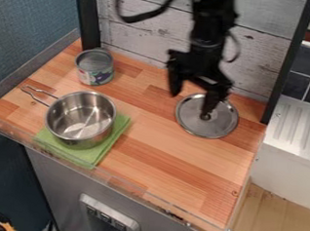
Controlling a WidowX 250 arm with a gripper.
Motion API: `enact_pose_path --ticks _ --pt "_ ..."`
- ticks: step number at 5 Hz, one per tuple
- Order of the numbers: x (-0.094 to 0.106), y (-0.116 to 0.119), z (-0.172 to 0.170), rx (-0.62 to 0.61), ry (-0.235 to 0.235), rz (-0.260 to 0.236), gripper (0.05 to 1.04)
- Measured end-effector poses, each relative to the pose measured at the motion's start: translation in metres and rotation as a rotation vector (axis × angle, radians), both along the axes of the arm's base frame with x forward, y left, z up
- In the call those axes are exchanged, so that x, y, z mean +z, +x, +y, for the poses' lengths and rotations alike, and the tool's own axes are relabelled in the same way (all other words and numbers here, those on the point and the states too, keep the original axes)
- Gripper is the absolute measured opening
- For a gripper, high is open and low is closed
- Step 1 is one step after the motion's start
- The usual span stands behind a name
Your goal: Put the lid on the pan
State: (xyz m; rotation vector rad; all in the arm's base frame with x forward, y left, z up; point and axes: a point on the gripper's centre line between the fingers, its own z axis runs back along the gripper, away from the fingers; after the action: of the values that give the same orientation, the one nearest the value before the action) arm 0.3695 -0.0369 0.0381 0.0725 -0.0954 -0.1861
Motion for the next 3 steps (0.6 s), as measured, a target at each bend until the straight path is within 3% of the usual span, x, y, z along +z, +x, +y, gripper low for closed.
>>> enact_pose_path --ticks 1,2,3 --pt "-0.007 0.018 -0.012 0.012 -0.013 0.003 1.001" --pt "-0.028 0.020 -0.019 0.009 0.013 0.043 0.981" --pt "-0.032 0.016 -0.018 0.011 0.032 0.053 0.912"
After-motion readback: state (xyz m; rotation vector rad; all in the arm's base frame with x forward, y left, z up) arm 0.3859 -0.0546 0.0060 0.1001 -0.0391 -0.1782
